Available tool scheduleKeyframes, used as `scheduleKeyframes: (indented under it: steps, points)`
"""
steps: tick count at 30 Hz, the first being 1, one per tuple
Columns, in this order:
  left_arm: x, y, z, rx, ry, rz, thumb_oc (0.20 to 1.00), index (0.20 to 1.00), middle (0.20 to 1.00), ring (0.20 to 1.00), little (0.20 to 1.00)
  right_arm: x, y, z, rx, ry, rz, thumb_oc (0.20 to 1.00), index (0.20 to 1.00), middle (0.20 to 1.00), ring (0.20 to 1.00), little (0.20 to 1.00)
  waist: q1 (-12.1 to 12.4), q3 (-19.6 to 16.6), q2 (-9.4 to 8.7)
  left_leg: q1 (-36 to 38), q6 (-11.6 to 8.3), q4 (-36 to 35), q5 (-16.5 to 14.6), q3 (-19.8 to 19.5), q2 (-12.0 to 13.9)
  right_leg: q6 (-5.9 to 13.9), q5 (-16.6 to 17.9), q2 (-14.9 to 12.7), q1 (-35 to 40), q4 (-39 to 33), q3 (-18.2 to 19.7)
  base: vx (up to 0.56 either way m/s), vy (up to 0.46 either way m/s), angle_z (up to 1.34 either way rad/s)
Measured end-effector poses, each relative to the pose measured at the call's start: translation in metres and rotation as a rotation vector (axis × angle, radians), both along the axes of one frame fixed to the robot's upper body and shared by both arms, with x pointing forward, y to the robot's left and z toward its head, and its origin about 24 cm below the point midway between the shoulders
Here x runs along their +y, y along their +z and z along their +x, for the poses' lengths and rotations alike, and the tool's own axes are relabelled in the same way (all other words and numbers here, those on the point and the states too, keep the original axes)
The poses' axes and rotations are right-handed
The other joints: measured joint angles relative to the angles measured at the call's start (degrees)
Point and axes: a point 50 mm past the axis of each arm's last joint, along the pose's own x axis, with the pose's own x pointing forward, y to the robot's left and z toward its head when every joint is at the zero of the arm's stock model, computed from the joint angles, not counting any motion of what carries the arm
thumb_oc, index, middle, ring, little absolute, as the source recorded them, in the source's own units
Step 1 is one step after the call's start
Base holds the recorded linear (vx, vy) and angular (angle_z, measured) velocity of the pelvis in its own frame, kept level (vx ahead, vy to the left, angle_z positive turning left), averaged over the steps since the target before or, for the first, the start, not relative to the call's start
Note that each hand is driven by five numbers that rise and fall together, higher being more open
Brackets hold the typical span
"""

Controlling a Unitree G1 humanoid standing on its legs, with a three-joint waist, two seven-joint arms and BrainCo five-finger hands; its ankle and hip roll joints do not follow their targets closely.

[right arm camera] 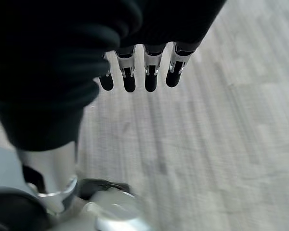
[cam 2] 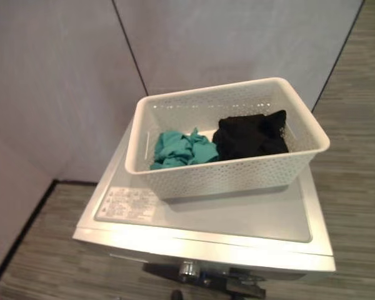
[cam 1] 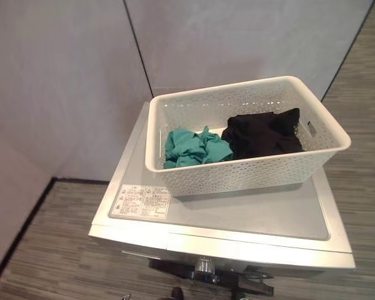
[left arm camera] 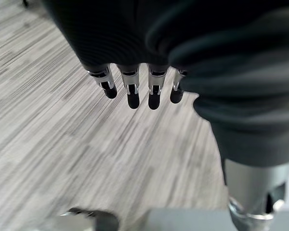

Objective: Grab the laundry basket,head to the washer,open it,put in the laundry and shut it.

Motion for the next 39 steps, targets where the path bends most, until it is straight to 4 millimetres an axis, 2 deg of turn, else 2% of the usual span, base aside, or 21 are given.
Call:
scheduleKeyframes:
  steps: [2,3,4,7,9,10,15,19,22,24,25,26,27,28,30,31,33,35,37,38,39]
  points:
    - [-0.001,0.0,0.0,0.0,-0.006,-0.006,1.0,1.0,1.0,1.0,1.0,-0.012,0.005,0.007,-0.024,-0.001,-0.039,1.0,1.0,1.0,1.0,1.0,0.18,-0.52,-1.16,-0.03,-0.07,0.02,-0.07,0.12,0.21,-0.12,-0.15,0.32,-0.08,0.01,0.28,0.03,0.046,-0.04]
    - [0.0,-0.001,-0.003,0.007,-0.014,-0.013,1.0,1.0,1.0,1.0,1.0,-0.017,0.007,0.001,0.001,-0.008,-0.039,1.0,1.0,1.0,1.0,1.0,0.63,-1.1,-3.03,-0.03,-0.14,-0.2,-0.11,0.32,0.36,-0.28,-0.24,0.44,-0.34,0.02,0.43,0.04,0.056,-0.06]
    - [0.001,-0.001,-0.005,0.019,-0.017,-0.011,1.0,1.0,1.0,1.0,1.0,-0.017,0.007,-0.005,0.027,-0.021,-0.032,1.0,1.0,1.0,1.0,1.0,1.17,-1.36,-3.7,-0.01,-0.14,-0.33,-0.13,0.41,0.38,-0.33,-0.27,0.51,-0.38,0.11,0.52,0.05,0.041,-0.05]
    - [0.01,0.0,-0.013,0.048,-0.045,0.0,1.0,1.0,1.0,1.0,1.0,-0.003,0.001,-0.02,0.091,-0.057,0.053,1.0,1.0,1.0,1.0,1.0,2.02,-1.96,-5.84,0.06,-0.19,-0.99,-0.05,0.48,0.22,-0.55,-0.22,0.45,-0.61,0.41,0.55,0.01,0.011,-0.01]
    - [0.012,0.001,-0.015,0.053,-0.048,0.004,1.0,1.0,1.0,1.0,1.0,0.014,-0.007,-0.016,0.079,-0.051,0.109,1.0,1.0,1.0,1.0,1.0,2.37,-1.88,-6.27,0.09,-0.17,-1.17,-0.05,0.43,0.05,-0.57,-0.2,0.3,-0.61,0.45,0.54,0.0,0.0,0.0]
    - [0.013,0.001,-0.014,0.053,-0.058,0.006,1.0,1.0,1.0,1.0,1.0,0.03,-0.012,-0.013,0.076,-0.019,0.168,1.0,1.0,1.0,1.0,1.0,2.88,-2.03,-6.51,0.24,-0.11,-1.23,-0.08,0.44,-0.08,-0.57,-0.2,0.18,-0.52,0.44,0.56,0.0,-0.042,0.02]
    - [0.011,0.001,-0.012,0.052,-0.084,0.007,1.0,1.0,1.0,1.0,1.0,0.058,-0.021,0.028,-0.015,0.094,0.262,1.0,1.0,1.0,1.0,1.0,3.4,-1.47,-4.86,0.69,-0.09,-0.95,-0.12,0.04,0.04,-0.66,-0.35,0.3,0.16,0.01,0.36,-0.04,-0.073,0.03]
    - [0.006,0.0,-0.011,0.039,-0.079,0.0,1.0,1.0,1.0,1.0,1.0,0.057,-0.02,0.036,-0.02,0.15,0.258,1.0,1.0,1.0,1.0,1.0,5.13,-1.07,-2.39,-0.32,-0.52,-0.34,0.05,-0.57,0.84,-0.86,-0.54,1.02,0.01,0.35,-0.51,-0.19,-0.107,0.08]
    - [0.003,0.001,0.004,-0.01,-0.1,-0.001,1.0,1.0,1.0,1.0,1.0,0.057,-0.02,0.04,-0.023,0.187,0.257,1.0,1.0,1.0,1.0,1.0,5.93,-0.54,-2.1,-3.54,-1.62,1.47,0.8,-2.07,1.65,-1.57,-0.14,2.25,-1.74,0.53,-1.49,-0.35,-0.082,0.23]
    - [-0.003,0.006,0.038,-0.097,-0.164,0.011,1.0,1.0,1.0,1.0,1.0,0.054,-0.018,0.053,-0.056,0.218,0.243,1.0,1.0,1.0,1.0,1.0,5.7,2.16,-2.52,-6.38,-2.87,2.51,3.14,-3.41,1.91,-3.33,0.6,2.65,-2.91,0.85,-3.94,-0.29,-0.083,0.54]
    - [-0.003,0.008,0.046,-0.111,-0.181,0.016,1.0,1.0,1.0,1.0,1.0,0.052,-0.018,0.054,-0.056,0.227,0.239,1.0,1.0,1.0,1.0,1.0,5.59,2.77,-3.21,-7.33,-3.74,2.09,4.68,-3.48,1.83,-4.07,0.27,2.22,-3.54,1.67,-4.89,-0.22,-0.041,0.72]
    - [-0.002,0.013,0.064,-0.156,-0.202,0.032,1.0,1.0,1.0,1.0,1.0,0.05,-0.016,0.059,-0.068,0.232,0.23,1.0,1.0,1.0,1.0,1.0,4.46,4.02,-5.65,-8.47,-4.73,2.27,7.21,-2.03,1.28,-4.85,-1.0,0.41,-4.38,1.65,-6.93,-0.21,-0.004,0.56]
    - [-0.003,0.016,0.074,-0.179,-0.211,0.035,1.0,1.0,1.0,1.0,1.0,0.047,-0.015,0.062,-0.073,0.236,0.224,1.0,1.0,1.0,1.0,1.0,4.05,4.7,-6.76,-9.98,-3.65,9.89,3.5,1.12,1.71,-7.75,-0.01,-0.38,-4.69,1.76,-8.2,-0.25,0.026,0.58]
    - [-0.004,0.016,0.077,-0.179,-0.22,0.035,1.0,1.0,1.0,1.0,1.0,0.042,-0.013,0.064,-0.08,0.231,0.208,1.0,1.0,1.0,1.0,1.0,2.15,4.84,-9.09,-11.63,-0.7,27.87,-1.92,6.57,3.73,-7.14,1.04,-1.79,-2.93,0.96,-8.37,-0.17,0.093,0.19]
    - [-0.007,0.015,0.077,-0.179,-0.237,0.028,1.0,1.0,1.0,1.0,1.0,0.031,-0.011,0.058,-0.063,0.227,0.184,1.0,1.0,1.0,1.0,1.0,0.62,4.38,-9.01,-8.95,-2.18,33.99,-3.58,6.05,4.9,-6.81,0.68,-2.05,-1.88,0.48,-8.08,-0.18,0.167,0.15]
    - [-0.014,0.018,0.087,-0.208,-0.268,0.019,1.0,1.0,1.0,1.0,1.0,0.019,-0.007,0.051,-0.041,0.216,0.157,1.0,1.0,1.0,1.0,1.0,-0.63,3.87,-6.87,-5.74,-4.02,37.91,-4.74,3.59,5.94,-6.47,1.19,-1.46,-1.78,0.81,-8.16,-0.23,0.249,0.03]
    - [-0.02,0.021,0.101,-0.24,-0.298,0.007,1.0,1.0,1.0,1.0,1.0,0.013,-0.005,0.046,-0.03,0.208,0.143,1.0,1.0,1.0,1.0,1.0,-2.28,3.19,-4.45,-2.69,-5.98,35.87,-4.78,0.54,4.05,-4.97,2.82,-1.91,-3.7,2.82,-8.08,-0.22,0.287,0.01]
    - [-0.028,0.024,0.113,-0.266,-0.323,-0.007,1.0,1.0,1.0,1.0,1.0,0.013,-0.005,0.045,-0.038,0.178,0.146,1.0,1.0,1.0,1.0,1.0,-3.88,2.91,-3.06,3.84,-7.31,22.93,-8.56,0.07,1.83,-4.56,3.1,-4.36,-5.38,5.91,-7.95,-0.2,0.257,0.19]
    - [-0.043,0.027,0.125,-0.295,-0.394,-0.025,1.0,1.0,1.0,1.0,1.0,0.014,-0.007,0.036,-0.019,0.171,0.153,1.0,1.0,1.0,1.0,1.0,-5.5,1.58,-0.96,8.73,-5.58,11.18,-10.01,3.16,1.41,-3.23,2.4,-5.62,-6.45,7.79,-8.25,-0.33,0.319,0.66]
    - [-0.056,0.034,0.142,-0.347,-0.489,-0.021,1.0,1.0,1.0,1.0,1.0,0.019,-0.009,0.028,-0.01,0.13,0.17,1.0,1.0,1.0,1.0,1.0,-6.19,0.68,-0.7,9.18,-4.39,6.2,-10.44,2.42,-1.85,-0.98,3.4,-9.5,-8.51,10.05,-8.26,-0.33,0.255,0.83]
    - [-0.058,0.036,0.144,-0.351,-0.527,-0.015,1.0,1.0,1.0,1.0,1.0,0.02,-0.009,0.03,-0.012,0.13,0.174,1.0,1.0,1.0,1.0,1.0,-6.39,0.39,-1.57,8.83,-3.83,5.04,-10.39,2.29,-3.89,-0.05,4.68,-11.48,-9.65,10.48,-8.02,-0.43,0.297,0.54]
